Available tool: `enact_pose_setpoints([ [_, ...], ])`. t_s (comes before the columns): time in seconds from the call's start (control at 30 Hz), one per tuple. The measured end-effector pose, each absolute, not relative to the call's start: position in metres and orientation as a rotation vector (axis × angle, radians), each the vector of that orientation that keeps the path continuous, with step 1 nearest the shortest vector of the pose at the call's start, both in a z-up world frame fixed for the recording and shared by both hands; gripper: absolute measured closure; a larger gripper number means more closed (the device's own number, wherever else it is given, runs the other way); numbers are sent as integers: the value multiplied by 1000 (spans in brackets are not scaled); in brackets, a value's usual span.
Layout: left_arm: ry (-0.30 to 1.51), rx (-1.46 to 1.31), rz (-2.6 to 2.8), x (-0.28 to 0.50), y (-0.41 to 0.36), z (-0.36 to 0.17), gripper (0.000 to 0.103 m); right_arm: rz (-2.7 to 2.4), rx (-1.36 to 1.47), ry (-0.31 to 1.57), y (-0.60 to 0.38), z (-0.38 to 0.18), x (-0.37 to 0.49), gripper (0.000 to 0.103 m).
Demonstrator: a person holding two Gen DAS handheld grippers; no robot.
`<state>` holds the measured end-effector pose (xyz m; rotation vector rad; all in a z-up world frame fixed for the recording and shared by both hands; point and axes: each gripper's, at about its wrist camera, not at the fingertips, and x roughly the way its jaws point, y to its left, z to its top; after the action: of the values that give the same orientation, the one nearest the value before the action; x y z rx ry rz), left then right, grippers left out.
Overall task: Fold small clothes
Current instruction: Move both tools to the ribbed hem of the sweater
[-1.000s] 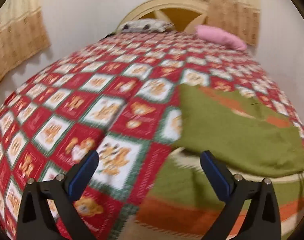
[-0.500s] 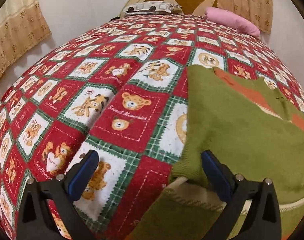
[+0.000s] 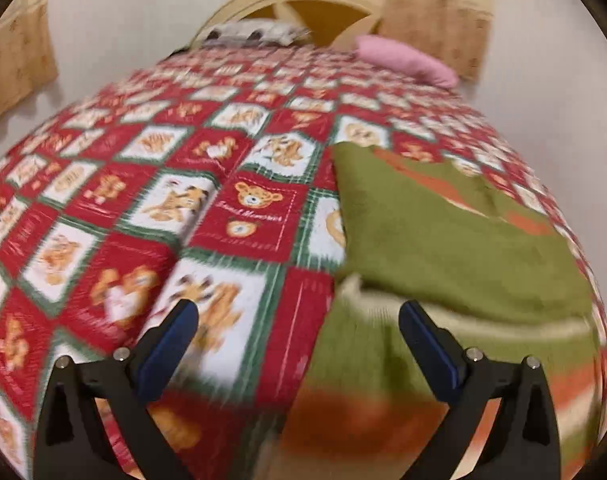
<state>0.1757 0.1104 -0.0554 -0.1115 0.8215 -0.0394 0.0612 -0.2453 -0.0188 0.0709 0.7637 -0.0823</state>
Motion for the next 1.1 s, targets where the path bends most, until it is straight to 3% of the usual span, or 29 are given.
enact_pose_setpoints([
  [0.4, 840, -45, -199, 44, 165, -54, 2, -26, 130, 845, -252, -28, -58, 57],
  [0.73, 925, -33, -320, 4, 149, -67, 14, 59, 116, 892, -228, -45, -120, 57],
  [1.1, 996, -10, -363, -34, 129, -85, 17, 75, 132, 975, -219, -68, -135, 57],
])
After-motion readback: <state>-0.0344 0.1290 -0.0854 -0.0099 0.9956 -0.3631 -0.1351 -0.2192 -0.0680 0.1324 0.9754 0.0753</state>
